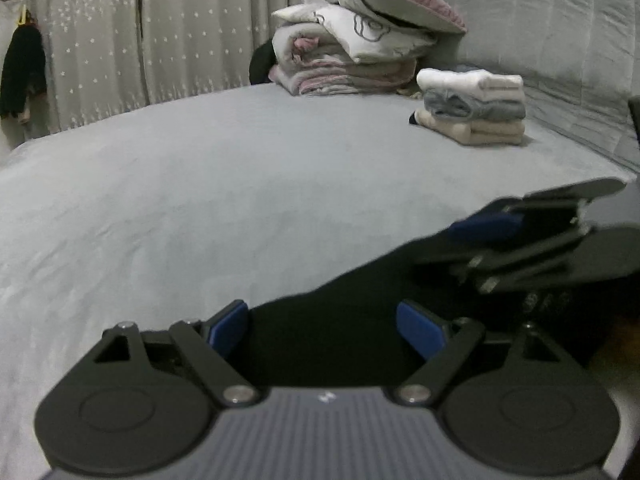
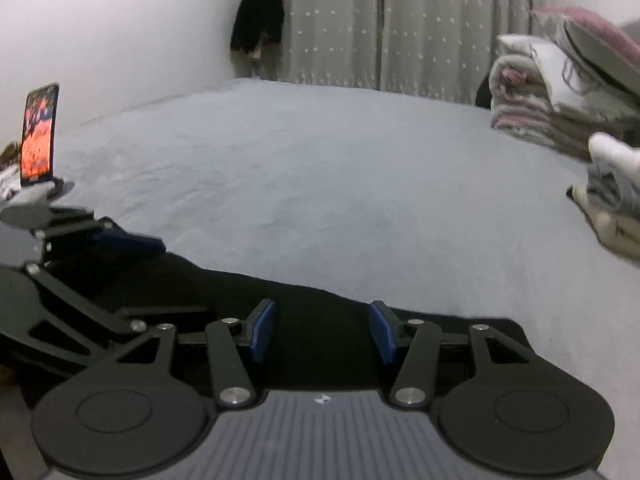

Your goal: Fold clothes

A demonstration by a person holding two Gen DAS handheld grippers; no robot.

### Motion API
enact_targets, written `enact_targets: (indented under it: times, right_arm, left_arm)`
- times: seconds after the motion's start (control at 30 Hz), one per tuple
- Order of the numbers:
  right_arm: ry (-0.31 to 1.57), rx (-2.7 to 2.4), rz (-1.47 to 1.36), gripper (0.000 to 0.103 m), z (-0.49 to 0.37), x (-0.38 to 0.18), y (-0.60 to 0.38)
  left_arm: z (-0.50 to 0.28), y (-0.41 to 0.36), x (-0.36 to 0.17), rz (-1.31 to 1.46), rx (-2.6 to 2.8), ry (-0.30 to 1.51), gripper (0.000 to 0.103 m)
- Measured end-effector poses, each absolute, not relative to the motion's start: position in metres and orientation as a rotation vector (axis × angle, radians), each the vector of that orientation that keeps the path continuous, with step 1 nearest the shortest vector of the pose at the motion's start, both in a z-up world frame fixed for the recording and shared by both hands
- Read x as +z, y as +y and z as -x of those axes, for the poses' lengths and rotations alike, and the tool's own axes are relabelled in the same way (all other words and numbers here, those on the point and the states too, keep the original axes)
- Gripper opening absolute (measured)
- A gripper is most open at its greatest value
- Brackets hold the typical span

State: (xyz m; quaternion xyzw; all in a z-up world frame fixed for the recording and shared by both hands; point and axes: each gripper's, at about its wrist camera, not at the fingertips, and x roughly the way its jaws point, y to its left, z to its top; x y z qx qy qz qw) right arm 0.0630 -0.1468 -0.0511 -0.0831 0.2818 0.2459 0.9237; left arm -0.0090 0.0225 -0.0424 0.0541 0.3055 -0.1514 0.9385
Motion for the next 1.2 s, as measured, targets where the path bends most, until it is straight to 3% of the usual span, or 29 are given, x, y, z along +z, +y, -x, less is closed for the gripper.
enact_targets:
  times: [0.7, 1.0, 1.2]
  right_arm:
    - [0.548, 0.406, 0.102, 0.058, -0.027, -0.046, -0.286]
    - [0.513, 0.376, 0.035, 0.059, -0.025, -0.027, -0.289]
    - [0.523, 0.489, -0.033, 0.058, -0.032, -0.018, -0.260]
  left_arm:
    - [0.084, 0.186, -0.040, 0.246, -0.177, 0.625, 0.088]
    - [0.072, 0.213, -0.040, 0.566, -0.300, 0.686, 0.080]
    - [0.056, 0.212, -0.052, 0.698, -0.335, 0.768, 0.062]
